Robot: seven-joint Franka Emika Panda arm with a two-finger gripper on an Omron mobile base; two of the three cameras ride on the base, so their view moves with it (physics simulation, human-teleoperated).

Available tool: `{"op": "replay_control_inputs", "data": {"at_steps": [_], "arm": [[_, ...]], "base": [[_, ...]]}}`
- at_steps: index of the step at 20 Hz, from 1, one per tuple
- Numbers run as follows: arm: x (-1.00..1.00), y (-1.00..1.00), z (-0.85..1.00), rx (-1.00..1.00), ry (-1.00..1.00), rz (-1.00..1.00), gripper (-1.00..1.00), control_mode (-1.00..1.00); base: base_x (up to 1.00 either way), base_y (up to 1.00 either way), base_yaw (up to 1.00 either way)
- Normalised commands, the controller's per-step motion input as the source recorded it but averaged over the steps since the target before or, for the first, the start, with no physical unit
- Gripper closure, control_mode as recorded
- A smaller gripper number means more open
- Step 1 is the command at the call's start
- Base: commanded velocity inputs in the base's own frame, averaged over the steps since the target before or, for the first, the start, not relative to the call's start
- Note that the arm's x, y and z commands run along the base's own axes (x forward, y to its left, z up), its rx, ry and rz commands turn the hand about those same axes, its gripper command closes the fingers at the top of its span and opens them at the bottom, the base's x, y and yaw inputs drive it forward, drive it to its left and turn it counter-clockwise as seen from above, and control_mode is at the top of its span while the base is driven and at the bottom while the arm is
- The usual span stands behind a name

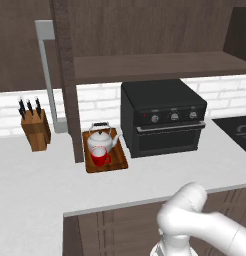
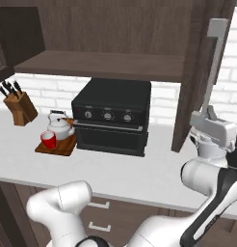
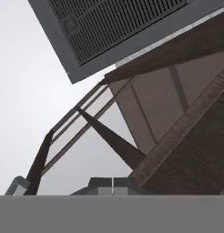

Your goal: Pick the kettle from the counter and place it on the tray. Then pick the mug from the cabinet and place it on the tray. Then close the cabinet doors.

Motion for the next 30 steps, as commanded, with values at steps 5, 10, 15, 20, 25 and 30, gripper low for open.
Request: {"op": "replay_control_inputs", "data": {"at_steps": [5, 10, 15, 20, 25, 30], "arm": [[-0.02, 0.76, 0.24, -0.06, -0.01, 0.00, 1.00, -1.00], [0.00, 0.57, 0.18, -0.03, 0.09, 0.00, 1.00, -1.00], [0.31, 0.59, 0.00, -0.06, 0.37, 0.00, 1.00, -1.00], [0.55, 0.56, 0.00, 0.00, 0.40, 0.00, 1.00, -1.00], [0.69, 0.56, 0.00, 0.00, 0.34, 0.00, 1.00, -1.00], [0.60, 0.50, 0.23, 0.00, 0.18, 0.00, 1.00, -1.00]], "base": [[0.00, 0.00, 0.00], [0.00, 0.00, 0.00], [0.00, 0.00, 0.00], [0.00, 0.00, 0.00], [0.00, 0.00, 0.00], [0.00, 0.00, 0.00]]}}
